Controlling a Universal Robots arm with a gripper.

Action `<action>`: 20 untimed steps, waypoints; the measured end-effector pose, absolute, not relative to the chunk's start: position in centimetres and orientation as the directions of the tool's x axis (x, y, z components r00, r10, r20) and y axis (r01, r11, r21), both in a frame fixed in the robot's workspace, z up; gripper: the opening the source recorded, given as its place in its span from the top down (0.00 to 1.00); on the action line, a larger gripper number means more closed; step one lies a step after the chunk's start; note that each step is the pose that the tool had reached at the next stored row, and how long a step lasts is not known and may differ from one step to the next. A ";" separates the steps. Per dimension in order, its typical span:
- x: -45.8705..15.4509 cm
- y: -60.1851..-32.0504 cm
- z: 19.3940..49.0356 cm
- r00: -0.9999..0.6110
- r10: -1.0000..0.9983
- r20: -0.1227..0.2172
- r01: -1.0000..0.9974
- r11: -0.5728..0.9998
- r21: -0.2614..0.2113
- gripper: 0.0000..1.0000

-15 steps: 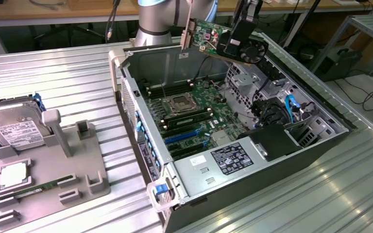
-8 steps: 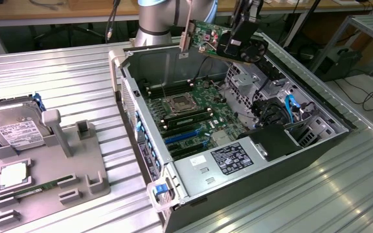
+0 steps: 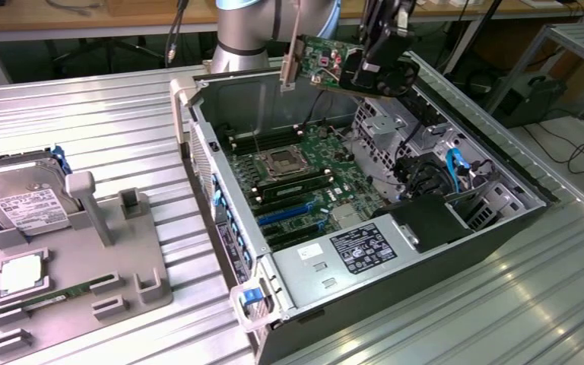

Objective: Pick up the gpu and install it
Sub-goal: 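Insert the gpu into the slot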

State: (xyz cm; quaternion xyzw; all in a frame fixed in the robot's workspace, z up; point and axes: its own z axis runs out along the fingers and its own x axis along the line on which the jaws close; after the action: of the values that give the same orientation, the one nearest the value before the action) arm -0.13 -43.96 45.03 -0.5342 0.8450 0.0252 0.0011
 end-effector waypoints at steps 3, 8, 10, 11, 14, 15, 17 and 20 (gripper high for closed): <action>-0.1 -44.0 45.0 -0.399 -0.917 -0.029 -0.917 0.397 0.041 0.73; -0.1 -44.0 45.0 -0.332 -0.943 -0.029 -0.943 0.331 0.041 0.73; -0.1 -44.0 45.0 -0.295 -0.955 -0.029 -0.955 0.294 0.041 0.73; -0.1 -44.0 45.0 -0.285 -0.958 -0.029 -0.958 0.284 0.041 0.73; -0.1 -44.1 45.0 -0.253 -0.967 -0.029 -0.967 0.252 0.041 0.73; -0.1 -44.1 45.0 -0.242 -0.970 -0.029 -0.970 0.240 0.041 0.73; -0.1 -44.1 45.0 -0.221 -0.975 -0.029 -0.975 0.220 0.041 0.73; -0.1 -44.1 45.0 -0.184 -0.983 -0.029 -0.982 0.183 0.041 0.73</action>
State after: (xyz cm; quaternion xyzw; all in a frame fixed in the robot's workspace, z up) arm -0.13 -44.08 45.03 -0.6388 0.7690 0.0252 -0.0021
